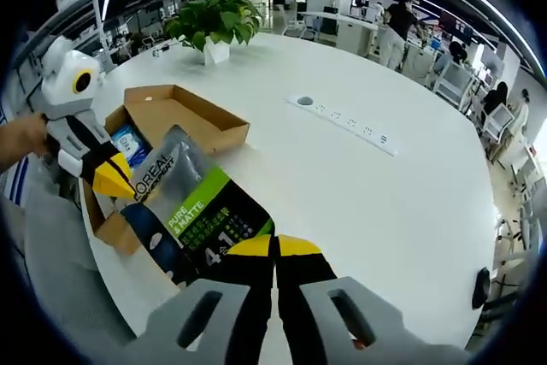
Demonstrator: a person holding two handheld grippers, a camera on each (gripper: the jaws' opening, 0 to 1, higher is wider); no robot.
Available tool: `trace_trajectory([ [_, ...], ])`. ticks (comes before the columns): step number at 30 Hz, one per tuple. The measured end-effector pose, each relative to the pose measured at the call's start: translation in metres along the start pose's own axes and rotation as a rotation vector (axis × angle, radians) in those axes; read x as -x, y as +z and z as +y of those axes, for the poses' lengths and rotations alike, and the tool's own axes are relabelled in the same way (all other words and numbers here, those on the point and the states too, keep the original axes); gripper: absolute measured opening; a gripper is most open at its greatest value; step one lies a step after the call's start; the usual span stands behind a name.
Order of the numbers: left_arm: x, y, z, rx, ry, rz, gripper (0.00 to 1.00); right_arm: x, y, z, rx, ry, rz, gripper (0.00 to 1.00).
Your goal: Operate the shoe box by opening the lid, removing the specified soft item, and placing it in the target area until the item is outside and the box remains undamaged.
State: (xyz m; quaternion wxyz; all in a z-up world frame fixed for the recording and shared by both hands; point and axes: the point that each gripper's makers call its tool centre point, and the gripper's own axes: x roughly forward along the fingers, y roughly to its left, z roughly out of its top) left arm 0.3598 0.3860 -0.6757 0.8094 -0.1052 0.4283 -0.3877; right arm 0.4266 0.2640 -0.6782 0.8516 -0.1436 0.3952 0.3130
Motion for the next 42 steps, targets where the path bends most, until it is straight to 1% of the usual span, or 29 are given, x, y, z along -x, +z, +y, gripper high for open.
trace_trajectory([
  [4,-0.005,-0.001,0.005,-0.017,0.03,0.027,0.0,-0.009,-0.002,-0.003,0.0,0.01,0.008,0.0],
  [13,-0.019,-0.007,0.009,-0.087,0.09,0.106,0.0,-0.031,-0.014,-0.009,-0.005,0.021,0.036,0.0],
  [20,-0.03,-0.012,0.014,-0.104,0.117,0.164,0.0,-0.045,-0.025,-0.013,-0.025,0.035,0.053,0.0],
  [27,-0.038,-0.018,0.014,-0.134,0.133,0.203,0.0,-0.054,-0.033,-0.016,-0.041,0.031,0.047,0.0],
  [31,-0.041,-0.021,0.017,-0.165,0.149,0.221,0.0,-0.06,-0.039,-0.016,-0.038,0.035,0.039,0.0],
  [37,-0.047,-0.023,0.019,-0.244,0.16,0.264,0.0,-0.065,-0.044,-0.018,-0.039,0.029,0.028,0.0],
  [40,-0.052,-0.023,0.02,-0.293,0.167,0.295,0.0,-0.069,-0.047,-0.02,-0.045,0.026,0.024,0.0],
  [42,-0.054,-0.024,0.021,-0.303,0.167,0.306,0.0,-0.071,-0.049,-0.021,-0.054,0.026,0.024,0.0],
])
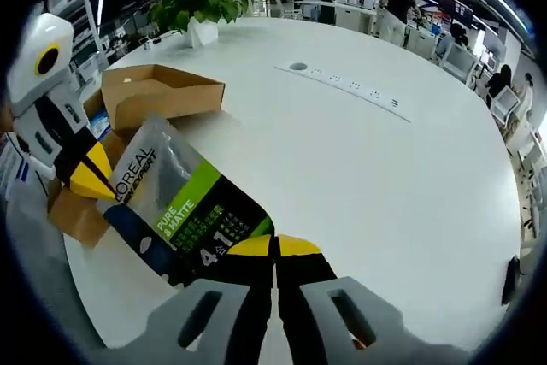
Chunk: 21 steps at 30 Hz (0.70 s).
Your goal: Operate the shoe box by opening the lid, removing the specified soft item, and placing it in the target area until the item is outside and the box remains undamaged.
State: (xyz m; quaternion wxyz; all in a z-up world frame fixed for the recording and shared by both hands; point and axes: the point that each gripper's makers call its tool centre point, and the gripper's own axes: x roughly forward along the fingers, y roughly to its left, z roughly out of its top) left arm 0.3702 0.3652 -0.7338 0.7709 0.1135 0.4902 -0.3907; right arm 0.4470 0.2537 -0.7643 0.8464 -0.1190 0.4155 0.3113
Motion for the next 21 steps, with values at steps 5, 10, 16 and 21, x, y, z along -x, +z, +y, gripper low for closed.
trace_trajectory([
  [5,-0.008,-0.002,0.0,-0.043,0.005,0.037,0.0,-0.002,-0.002,-0.001,-0.015,-0.003,-0.003,0.0],
  [10,-0.016,-0.004,0.001,-0.099,0.013,0.083,0.01,-0.005,-0.005,-0.003,-0.037,-0.008,-0.007,0.0],
  [16,-0.022,-0.007,-0.001,-0.174,0.012,0.136,0.01,-0.007,-0.007,-0.004,-0.07,-0.011,-0.021,0.0],
  [21,-0.027,-0.007,0.005,-0.312,0.063,0.173,0.01,-0.009,-0.008,-0.005,-0.098,-0.012,-0.03,0.0],
])
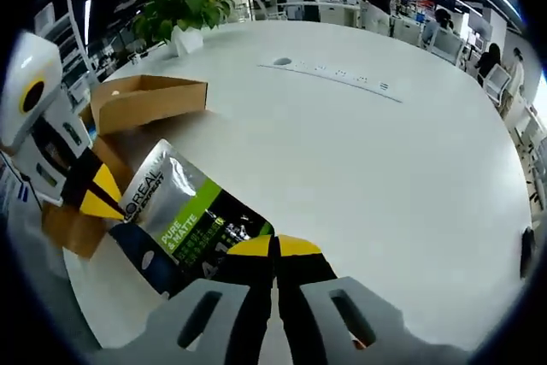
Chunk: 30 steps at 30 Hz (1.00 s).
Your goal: Operate the shoe box by opening the lid, removing the specified soft item, and placing it in the target area until the item is outside and the box remains undamaged.
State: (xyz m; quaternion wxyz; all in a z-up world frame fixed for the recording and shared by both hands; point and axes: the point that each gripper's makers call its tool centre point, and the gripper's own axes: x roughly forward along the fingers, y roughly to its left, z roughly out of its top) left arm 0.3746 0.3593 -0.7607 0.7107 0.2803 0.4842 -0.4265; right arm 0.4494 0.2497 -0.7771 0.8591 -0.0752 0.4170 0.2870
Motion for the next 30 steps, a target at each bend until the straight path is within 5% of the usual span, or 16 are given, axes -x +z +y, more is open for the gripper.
trace_trajectory([
  [8,-0.013,-0.008,-0.007,-0.212,0.036,0.069,0.02,-0.004,-0.005,0.003,-0.012,0.007,-0.002,0.0],
  [21,-0.018,-0.015,-0.004,-0.246,0.042,0.102,0.04,-0.006,-0.006,0.0,-0.01,0.001,-0.015,0.0],
  [30,-0.004,-0.02,-0.008,-0.299,0.059,0.12,0.15,-0.006,-0.005,0.0,-0.013,0.0,-0.021,0.0],
])
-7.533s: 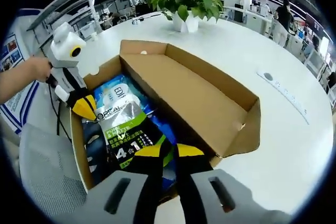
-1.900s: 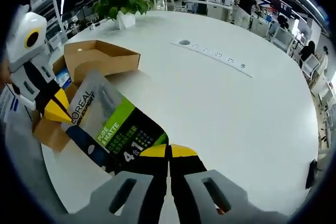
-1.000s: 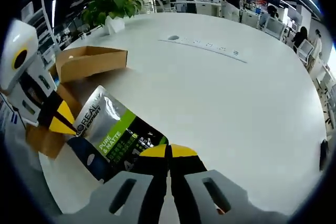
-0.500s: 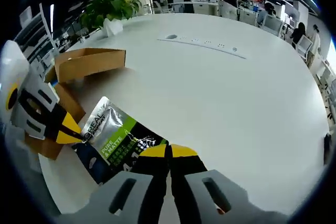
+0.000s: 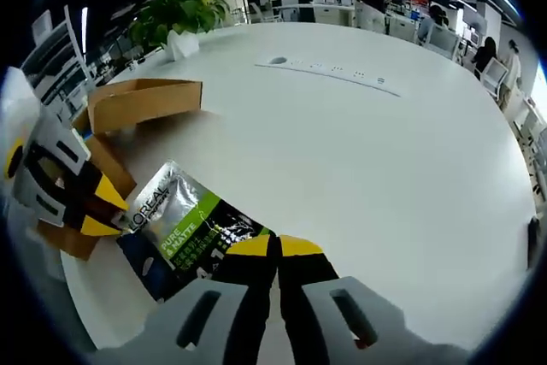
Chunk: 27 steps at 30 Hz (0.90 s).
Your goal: Operate the shoe box by opening the lid, removing the specified soft item, and placing it in the target area until the item is outside and the box remains undamaged.
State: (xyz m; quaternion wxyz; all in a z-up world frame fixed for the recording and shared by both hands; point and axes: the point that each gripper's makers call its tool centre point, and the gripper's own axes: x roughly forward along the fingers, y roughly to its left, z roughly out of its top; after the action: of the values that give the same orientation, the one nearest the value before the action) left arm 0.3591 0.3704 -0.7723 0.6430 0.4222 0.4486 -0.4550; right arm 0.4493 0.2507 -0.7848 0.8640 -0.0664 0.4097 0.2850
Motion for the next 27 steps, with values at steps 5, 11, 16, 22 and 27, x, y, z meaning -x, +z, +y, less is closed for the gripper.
trace_trajectory([
  [5,0.012,0.008,0.003,0.023,0.014,-0.055,0.2,0.0,0.0,0.001,0.006,0.001,0.002,0.0],
  [11,0.023,0.017,0.005,0.106,-0.007,-0.132,0.23,0.0,0.0,0.0,0.02,-0.003,0.001,0.02],
  [16,0.034,0.026,0.002,0.214,-0.055,-0.216,0.25,0.004,0.0,0.001,0.044,0.009,-0.002,0.05],
  [22,0.045,0.022,0.005,0.244,-0.057,-0.236,0.26,0.011,0.001,0.006,0.058,0.011,-0.006,0.14],
  [27,0.058,0.021,0.007,0.288,-0.056,-0.282,0.28,0.018,0.006,0.01,0.069,0.011,-0.017,0.18],
])
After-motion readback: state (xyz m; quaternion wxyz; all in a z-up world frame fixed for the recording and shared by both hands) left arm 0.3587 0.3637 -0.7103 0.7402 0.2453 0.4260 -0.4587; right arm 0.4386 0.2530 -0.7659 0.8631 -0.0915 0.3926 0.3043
